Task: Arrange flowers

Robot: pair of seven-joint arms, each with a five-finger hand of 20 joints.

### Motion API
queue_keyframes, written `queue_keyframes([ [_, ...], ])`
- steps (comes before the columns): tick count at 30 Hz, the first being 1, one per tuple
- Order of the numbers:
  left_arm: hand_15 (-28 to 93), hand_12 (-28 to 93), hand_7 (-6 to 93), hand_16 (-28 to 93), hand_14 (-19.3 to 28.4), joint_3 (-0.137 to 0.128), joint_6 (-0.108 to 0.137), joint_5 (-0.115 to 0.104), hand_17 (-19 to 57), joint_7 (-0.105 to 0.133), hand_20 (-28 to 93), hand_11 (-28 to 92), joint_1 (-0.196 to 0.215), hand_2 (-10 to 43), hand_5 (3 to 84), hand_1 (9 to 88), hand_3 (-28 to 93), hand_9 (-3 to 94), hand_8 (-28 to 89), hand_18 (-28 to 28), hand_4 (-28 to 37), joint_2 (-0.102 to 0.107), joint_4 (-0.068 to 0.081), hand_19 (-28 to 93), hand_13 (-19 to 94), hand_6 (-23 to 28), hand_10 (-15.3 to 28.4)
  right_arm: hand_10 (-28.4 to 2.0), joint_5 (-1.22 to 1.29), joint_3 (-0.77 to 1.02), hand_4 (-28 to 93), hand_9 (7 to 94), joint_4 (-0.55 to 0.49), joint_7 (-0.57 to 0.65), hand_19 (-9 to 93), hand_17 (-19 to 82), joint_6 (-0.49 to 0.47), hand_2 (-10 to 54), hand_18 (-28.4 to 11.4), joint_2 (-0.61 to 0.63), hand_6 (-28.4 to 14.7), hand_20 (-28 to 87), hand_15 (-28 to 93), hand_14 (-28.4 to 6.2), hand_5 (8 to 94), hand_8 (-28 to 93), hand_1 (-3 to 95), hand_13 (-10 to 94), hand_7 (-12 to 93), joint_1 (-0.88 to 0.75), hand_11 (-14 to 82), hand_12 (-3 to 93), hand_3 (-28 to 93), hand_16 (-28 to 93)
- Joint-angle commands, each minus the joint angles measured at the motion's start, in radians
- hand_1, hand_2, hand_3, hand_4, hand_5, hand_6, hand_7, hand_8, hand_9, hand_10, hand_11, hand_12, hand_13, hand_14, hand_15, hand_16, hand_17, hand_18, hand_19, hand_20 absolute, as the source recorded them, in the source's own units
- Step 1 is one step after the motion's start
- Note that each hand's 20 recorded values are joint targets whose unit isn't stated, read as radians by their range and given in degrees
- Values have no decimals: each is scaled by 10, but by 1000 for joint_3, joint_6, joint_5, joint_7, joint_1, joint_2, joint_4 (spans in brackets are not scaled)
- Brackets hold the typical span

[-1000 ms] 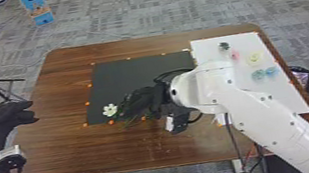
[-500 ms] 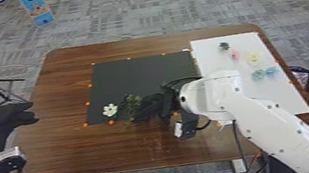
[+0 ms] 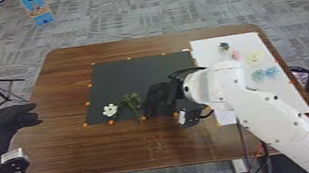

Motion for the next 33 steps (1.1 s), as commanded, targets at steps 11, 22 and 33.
queue_keyframes([
  [11, 465, 222, 226, 75, 180, -5, -4, -4, 133, 3, 385, 319, 21, 110, 633, 319, 715, 653, -60, 135, -204, -18, -18, 322, 554, 30, 128, -157, 36, 33, -144, 464, -15, 37, 786, 269, 14, 199, -284, 19, -107, 620, 672, -232, 453, -78, 203, 573, 84, 30, 53, 102, 468, 263],
  [22, 464, 224, 224, 78, 181, -6, -1, -4, 133, 1, 386, 317, 31, 109, 633, 318, 717, 655, -57, 134, -204, -20, -22, 318, 554, 28, 128, -161, 88, 46, -144, 467, -45, 45, 788, 269, 50, 198, -284, 4, -107, 619, 672, -231, 458, -79, 206, 574, 86, 24, 54, 103, 466, 266],
  [33, 427, 229, 221, 68, 182, -17, 35, -4, 127, 17, 357, 312, 35, 104, 636, 316, 724, 652, -53, 140, -205, -19, -24, 277, 542, 30, 131, -164, 80, 120, -145, 455, -148, -21, 710, 218, 102, 192, -280, 32, -100, 579, 552, -239, 458, -80, 196, 526, 93, -33, 54, 102, 473, 250],
])
